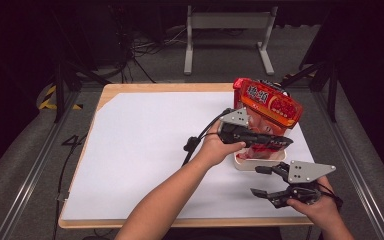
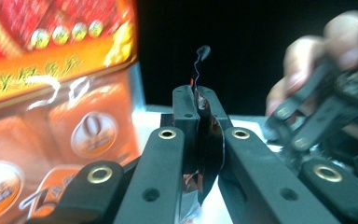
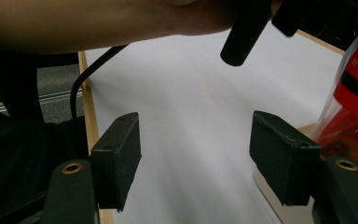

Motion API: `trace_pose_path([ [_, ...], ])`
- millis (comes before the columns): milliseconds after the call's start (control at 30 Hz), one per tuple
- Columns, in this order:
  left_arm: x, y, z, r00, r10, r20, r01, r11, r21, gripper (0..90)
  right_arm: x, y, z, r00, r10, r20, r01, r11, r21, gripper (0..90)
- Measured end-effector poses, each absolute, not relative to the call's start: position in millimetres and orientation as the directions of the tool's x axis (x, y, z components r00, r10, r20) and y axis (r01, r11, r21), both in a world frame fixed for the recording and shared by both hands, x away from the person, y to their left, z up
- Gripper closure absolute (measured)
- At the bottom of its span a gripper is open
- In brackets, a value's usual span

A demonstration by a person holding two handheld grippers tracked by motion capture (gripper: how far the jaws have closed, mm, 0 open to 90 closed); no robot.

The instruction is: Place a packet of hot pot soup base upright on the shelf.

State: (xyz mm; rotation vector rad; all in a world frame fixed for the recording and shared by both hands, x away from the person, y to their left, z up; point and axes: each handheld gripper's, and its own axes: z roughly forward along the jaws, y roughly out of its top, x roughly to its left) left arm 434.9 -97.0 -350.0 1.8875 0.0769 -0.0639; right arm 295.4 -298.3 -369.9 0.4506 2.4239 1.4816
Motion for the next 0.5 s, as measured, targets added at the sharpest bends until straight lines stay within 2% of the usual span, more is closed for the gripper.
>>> trace_pose_path([
  [33, 434, -97, -353, 0.997, 0.041, -0.059, 0.070, -0.343, 0.937, 88.3, 296, -298, -370, -0.918, 0.392, -0.065, 0.121, 0.432, 0.894, 34.4],
  [133, 435, -98, -363, 0.995, 0.053, -0.080, 0.094, -0.371, 0.924, 81.9, 297, -297, -370, -0.920, 0.388, -0.063, 0.119, 0.429, 0.896, 34.2],
  [200, 436, -96, -367, 0.992, 0.067, -0.102, 0.119, -0.342, 0.932, 70.4, 298, -296, -370, -0.921, 0.384, -0.060, 0.120, 0.427, 0.896, 34.2],
  [300, 437, -87, -366, 0.985, 0.111, -0.129, 0.157, -0.300, 0.941, 43.7, 300, -295, -369, -0.921, 0.384, -0.062, 0.117, 0.425, 0.897, 33.6],
  [367, 437, -78, -363, 0.982, 0.137, -0.131, 0.166, -0.289, 0.943, 32.6, 302, -294, -368, -0.922, 0.382, -0.063, 0.114, 0.422, 0.899, 33.2],
  [500, 433, -55, -354, 0.975, 0.181, -0.130, 0.175, -0.260, 0.950, 24.0, 304, -293, -366, -0.921, 0.385, -0.064, 0.112, 0.418, 0.902, 32.8],
])
